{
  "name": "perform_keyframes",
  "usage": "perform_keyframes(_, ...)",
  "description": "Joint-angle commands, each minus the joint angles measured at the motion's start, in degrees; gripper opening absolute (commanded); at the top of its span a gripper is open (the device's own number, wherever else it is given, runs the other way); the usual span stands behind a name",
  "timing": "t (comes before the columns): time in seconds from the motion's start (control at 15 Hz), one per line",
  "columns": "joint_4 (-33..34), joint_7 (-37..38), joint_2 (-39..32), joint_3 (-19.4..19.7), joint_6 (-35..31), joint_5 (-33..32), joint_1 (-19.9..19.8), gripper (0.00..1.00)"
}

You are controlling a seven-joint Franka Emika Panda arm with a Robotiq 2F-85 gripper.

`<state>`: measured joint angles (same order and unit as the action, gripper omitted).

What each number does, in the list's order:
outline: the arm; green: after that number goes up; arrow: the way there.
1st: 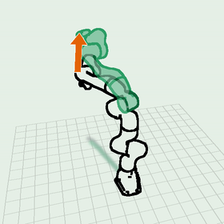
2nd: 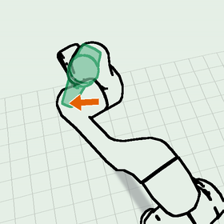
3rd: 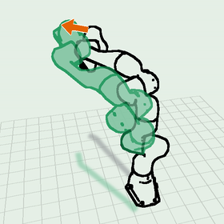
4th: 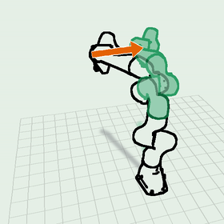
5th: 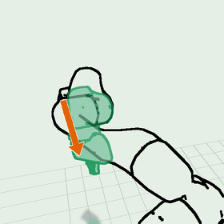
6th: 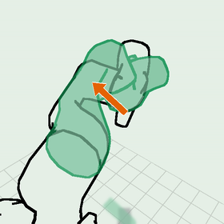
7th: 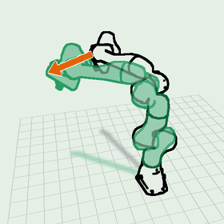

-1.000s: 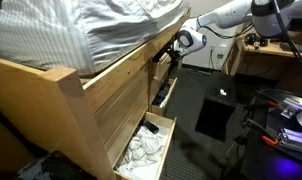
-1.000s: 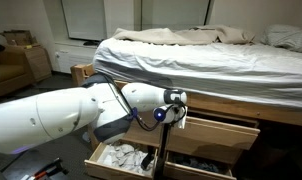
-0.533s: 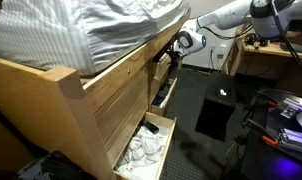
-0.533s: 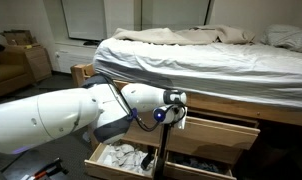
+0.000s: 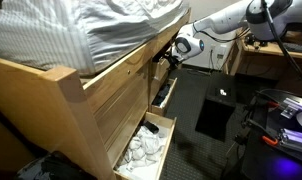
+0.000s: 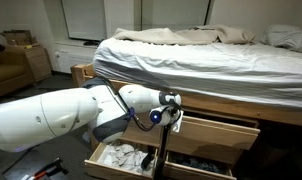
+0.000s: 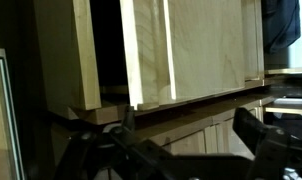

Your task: Open the top most drawer on the right

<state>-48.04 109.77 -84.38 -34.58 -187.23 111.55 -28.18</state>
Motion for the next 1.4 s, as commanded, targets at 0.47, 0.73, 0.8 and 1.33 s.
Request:
perform_keyframes(0.47, 0.03, 6.03, 1.30, 8.44, 8.58, 3.93, 2.38, 1.00)
perform_keyframes(0.73, 0.32, 7.77, 1.10, 10.97, 9.50, 4.49, 3.49, 1.00)
perform_keyframes(0.8, -0.55, 7.97, 1.42, 10.92, 9.47, 4.25, 3.56, 1.00)
perform_keyframes(1.33, 2.27, 10.45, 0.10, 12.89, 11.30, 3.53, 5.80, 1.00)
